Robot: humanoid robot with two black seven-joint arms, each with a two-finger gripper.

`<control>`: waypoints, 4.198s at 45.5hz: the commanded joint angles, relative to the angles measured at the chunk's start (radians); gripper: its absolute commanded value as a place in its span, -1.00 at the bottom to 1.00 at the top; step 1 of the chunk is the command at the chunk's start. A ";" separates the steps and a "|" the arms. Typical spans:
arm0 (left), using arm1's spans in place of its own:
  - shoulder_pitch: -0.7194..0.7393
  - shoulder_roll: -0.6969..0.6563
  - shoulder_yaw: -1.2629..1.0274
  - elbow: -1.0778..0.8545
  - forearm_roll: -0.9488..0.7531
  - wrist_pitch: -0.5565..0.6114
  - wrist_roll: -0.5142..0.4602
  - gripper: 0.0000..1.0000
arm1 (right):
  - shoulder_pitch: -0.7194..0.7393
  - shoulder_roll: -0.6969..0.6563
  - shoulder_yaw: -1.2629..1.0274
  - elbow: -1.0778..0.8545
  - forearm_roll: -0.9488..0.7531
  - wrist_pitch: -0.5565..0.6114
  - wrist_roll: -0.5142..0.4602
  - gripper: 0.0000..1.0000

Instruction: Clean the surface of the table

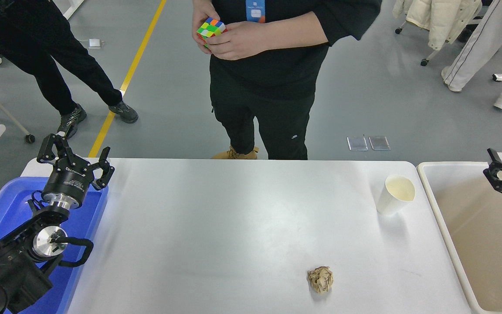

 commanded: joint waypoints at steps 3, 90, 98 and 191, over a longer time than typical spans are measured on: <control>0.000 0.000 0.000 0.000 0.001 0.000 0.000 1.00 | 0.002 0.002 0.000 0.000 0.000 0.000 0.000 0.98; 0.000 0.000 0.000 0.000 -0.001 0.000 0.000 1.00 | 0.219 -0.213 -0.430 -0.031 -0.167 0.002 0.002 0.98; 0.000 0.000 0.000 0.000 -0.001 -0.001 0.000 1.00 | 0.331 -0.221 -0.566 -0.034 -0.437 0.002 0.002 0.98; 0.000 0.000 0.000 0.000 0.001 0.000 0.000 1.00 | 0.571 0.100 -1.406 -0.120 -1.048 -0.250 0.038 0.66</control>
